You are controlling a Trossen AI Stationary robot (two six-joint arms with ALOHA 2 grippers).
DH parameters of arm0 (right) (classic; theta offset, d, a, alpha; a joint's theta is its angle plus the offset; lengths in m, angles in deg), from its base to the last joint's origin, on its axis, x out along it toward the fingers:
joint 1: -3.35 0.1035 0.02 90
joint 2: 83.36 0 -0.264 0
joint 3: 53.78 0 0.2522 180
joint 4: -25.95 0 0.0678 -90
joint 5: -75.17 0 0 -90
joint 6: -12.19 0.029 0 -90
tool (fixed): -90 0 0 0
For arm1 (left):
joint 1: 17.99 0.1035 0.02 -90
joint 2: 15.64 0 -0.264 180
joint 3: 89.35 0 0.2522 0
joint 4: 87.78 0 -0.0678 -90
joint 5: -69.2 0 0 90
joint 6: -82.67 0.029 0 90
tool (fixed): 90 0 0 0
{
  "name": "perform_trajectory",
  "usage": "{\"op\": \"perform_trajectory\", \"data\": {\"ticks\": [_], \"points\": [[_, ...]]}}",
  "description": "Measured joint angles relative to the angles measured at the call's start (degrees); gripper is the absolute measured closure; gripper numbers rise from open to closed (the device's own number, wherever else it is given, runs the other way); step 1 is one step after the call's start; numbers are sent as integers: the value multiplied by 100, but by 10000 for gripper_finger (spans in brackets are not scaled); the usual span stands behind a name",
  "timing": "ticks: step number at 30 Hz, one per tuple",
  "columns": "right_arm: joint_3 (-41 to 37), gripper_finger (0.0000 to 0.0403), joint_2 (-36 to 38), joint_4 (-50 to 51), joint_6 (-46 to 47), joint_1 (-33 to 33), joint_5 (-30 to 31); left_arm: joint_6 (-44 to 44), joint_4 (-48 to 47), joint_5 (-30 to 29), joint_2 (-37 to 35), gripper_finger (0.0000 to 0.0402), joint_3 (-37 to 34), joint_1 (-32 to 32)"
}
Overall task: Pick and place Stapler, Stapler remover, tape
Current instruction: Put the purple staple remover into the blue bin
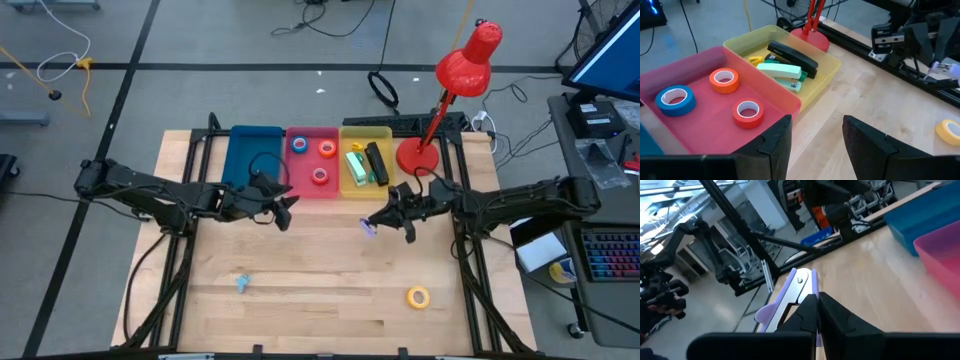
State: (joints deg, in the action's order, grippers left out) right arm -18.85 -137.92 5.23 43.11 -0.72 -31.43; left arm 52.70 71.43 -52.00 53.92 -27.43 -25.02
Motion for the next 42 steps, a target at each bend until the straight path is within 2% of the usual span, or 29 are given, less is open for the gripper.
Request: {"op": "perform_trajectory", "data": {"ticks": [13,19,24,27,34,42], "points": [[0,403,0,-133,142,-80,-1,-52,209,4,1,224,0,-2],[33,403,-238,-1051,247,-78,11,-113,1213,167,227,224,0,0],[428,403,-794,-1116,247,22,-42,489,2293,717,619,224,2,0],[720,403,-1209,-1108,131,47,-344,777,2758,1081,863,224,6,0],[1062,403,-1850,-999,225,29,-702,987,2783,1310,1045,224,4,-81],[1115,403,-2145,-1033,898,-6,-791,2141,2803,1311,1119,224,4,-353]]}}
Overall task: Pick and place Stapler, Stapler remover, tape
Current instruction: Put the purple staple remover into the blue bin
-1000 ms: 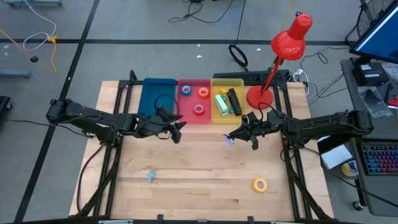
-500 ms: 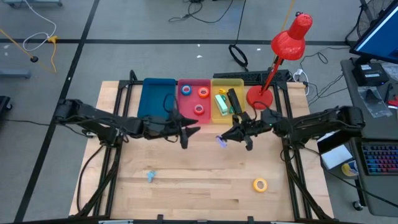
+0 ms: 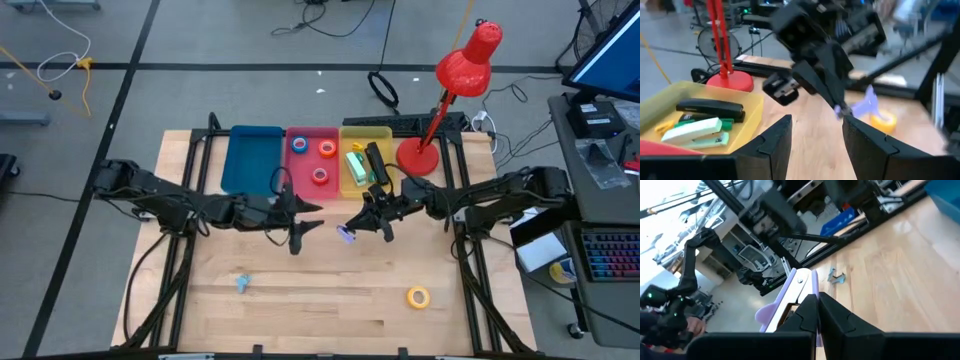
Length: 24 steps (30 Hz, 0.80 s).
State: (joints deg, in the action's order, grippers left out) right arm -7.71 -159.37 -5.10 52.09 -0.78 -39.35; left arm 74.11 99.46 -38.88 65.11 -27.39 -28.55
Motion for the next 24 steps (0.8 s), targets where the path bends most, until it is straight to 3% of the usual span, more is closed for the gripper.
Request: {"op": "perform_trajectory", "data": {"ticks": [10,18,24], "points": [[0,403,-458,-53,1194,-316,-777,1533,560,-38,494,224,0,-280],[42,403,-1211,-1589,2519,-542,-1518,1713,709,-45,619,224,-2,-276],[174,403,-1524,-1813,3065,-622,-1857,1795,696,-46,616,224,0,-276]]}}
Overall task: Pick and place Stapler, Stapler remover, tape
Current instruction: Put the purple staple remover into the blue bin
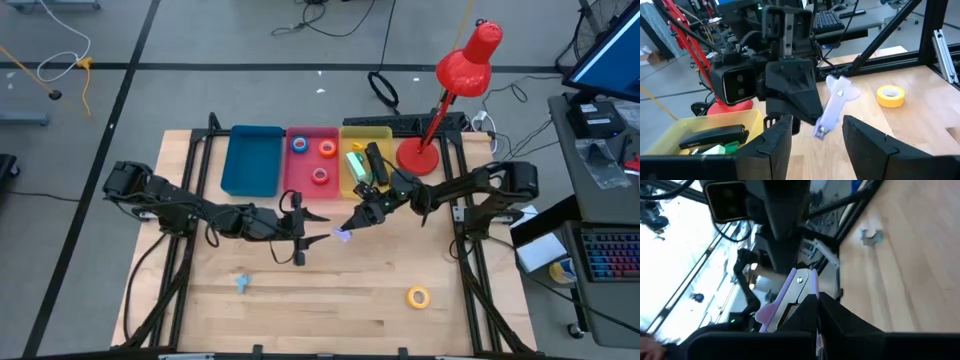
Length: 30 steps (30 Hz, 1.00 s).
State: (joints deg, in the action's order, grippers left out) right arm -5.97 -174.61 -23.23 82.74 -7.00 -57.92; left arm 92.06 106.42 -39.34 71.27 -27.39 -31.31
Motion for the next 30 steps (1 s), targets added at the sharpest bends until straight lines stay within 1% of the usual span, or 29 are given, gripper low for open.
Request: {"op": "perform_trajectory", "data": {"ticks": [3,6,13,17,22,25,30], "points": [[261,403,-178,-48,93,3,-97,77,-134,2,0,224,0,2],[548,403,-361,-26,106,4,-321,72,-196,2,0,224,0,2],[1037,403,-734,17,192,2,-561,48,-268,0,0,224,0,4],[1198,403,-912,30,259,2,-663,27,-253,4,0,224,0,2],[1219,403,-967,49,290,4,-653,-365,-386,51,-2,226,0,4],[1219,403,-967,55,286,2,-656,-521,-480,52,-2,247,0,7],[1219,403,-965,63,286,-11,-676,-524,-483,77,-2,325,-2,0]]}}
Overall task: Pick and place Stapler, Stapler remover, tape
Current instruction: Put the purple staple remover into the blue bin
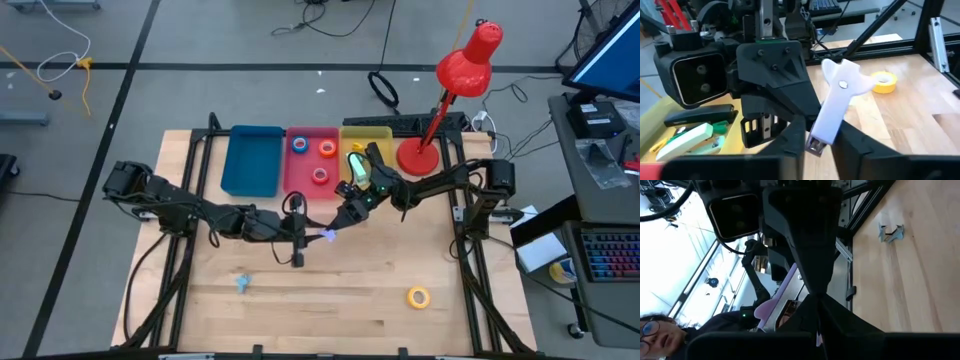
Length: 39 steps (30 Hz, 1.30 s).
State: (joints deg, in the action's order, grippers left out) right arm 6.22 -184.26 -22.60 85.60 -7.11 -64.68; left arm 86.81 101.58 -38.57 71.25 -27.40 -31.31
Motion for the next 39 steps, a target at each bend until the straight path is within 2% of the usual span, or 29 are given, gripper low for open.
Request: {"op": "perform_trajectory", "data": {"ticks": [3,11,18,27,34,39], "points": [[0,403,0,4,0,2,-78,1,4,253,0,362,-1,15],[-7,395,-6,43,-105,-30,-22,-335,-150,278,-7,362,-1,20],[-11,345,-7,75,-72,-198,19,-723,-493,191,-77,366,3,30],[-7,278,0,46,92,-256,-243,-925,-995,164,-206,366,10,0],[7,260,16,-9,137,-425,-608,-1425,-2188,-102,-580,366,-25,33],[2,259,20,-53,266,-539,-774,-1775,-3069,-597,-1001,366,-16,59]]}}
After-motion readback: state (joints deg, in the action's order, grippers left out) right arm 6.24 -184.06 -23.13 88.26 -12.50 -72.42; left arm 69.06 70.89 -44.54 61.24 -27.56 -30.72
